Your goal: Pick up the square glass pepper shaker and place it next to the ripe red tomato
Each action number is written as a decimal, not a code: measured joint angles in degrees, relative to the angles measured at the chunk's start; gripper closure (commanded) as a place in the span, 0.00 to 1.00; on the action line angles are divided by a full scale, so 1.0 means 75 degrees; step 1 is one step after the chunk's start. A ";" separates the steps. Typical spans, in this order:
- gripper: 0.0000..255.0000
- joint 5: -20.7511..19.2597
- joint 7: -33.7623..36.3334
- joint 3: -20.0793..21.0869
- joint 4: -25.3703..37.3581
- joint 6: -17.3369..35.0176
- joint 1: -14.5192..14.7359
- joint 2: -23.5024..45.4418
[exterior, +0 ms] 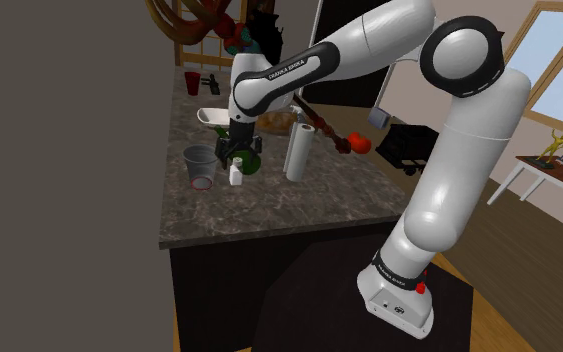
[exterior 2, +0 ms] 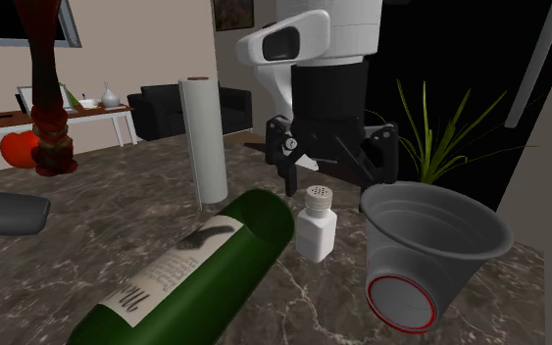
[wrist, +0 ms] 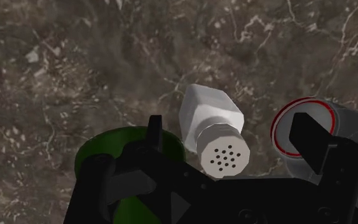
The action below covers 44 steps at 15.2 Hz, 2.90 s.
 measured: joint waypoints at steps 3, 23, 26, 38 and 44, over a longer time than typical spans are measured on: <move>1.00 0.0008 -0.0057 -0.0006 -0.0024 0.0072 -0.0015 -0.0011; 1.00 0.0051 0.0014 -0.0016 0.0458 -0.1035 -0.0019 -0.0354; 1.00 0.0060 0.0024 -0.0016 0.0655 -0.1348 -0.0023 -0.0473; 1.00 0.0085 0.0044 -0.0035 0.1474 -0.2506 -0.0048 -0.0813; 1.00 0.0095 0.0013 -0.0064 0.1808 -0.2994 -0.0080 -0.0965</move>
